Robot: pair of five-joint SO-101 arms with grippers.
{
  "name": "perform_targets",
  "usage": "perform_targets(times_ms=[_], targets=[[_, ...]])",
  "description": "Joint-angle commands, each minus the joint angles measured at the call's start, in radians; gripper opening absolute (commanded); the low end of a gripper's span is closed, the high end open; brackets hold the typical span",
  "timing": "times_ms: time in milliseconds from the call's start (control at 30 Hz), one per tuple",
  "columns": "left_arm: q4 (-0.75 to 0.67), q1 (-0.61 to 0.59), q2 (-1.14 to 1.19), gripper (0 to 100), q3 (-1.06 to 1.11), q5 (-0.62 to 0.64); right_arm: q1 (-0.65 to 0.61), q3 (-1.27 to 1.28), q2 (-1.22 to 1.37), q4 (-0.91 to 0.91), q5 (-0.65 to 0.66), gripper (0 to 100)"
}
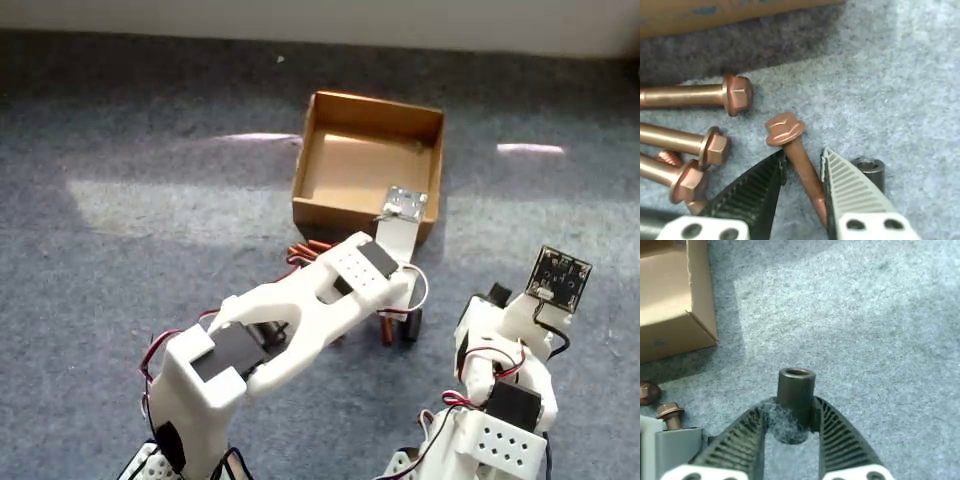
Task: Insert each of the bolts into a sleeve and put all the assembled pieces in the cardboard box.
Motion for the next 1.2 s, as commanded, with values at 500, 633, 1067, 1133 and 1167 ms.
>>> perform_targets(times_ms=[500,633,1067,1133,1167], targets=[[0.017,-0.022,-0.033,0,-0.038,0.000,0.004,-0.007,-0.015,-0.025,-0.002,0.5],[0.094,-0.030,-0.171,0,-0.027,-0.054,0.004,-0.007,-0.015,-0.024,-0.002,0.5],[0.083,-0.044,-0.645,0,0.239,-0.127,-0.050,-0.016,-0.015,-0.021,-0.008,0.5],[0.049,-0.062,-0.704,0,0.288,-0.130,-0.084,-0.016,-0.015,-0.004,-0.008,0.5],[0.028,-0.076,-0.731,0,0.312,-0.150,-0.099,-0.016,-0.015,0.005,-0.008,0.5]])
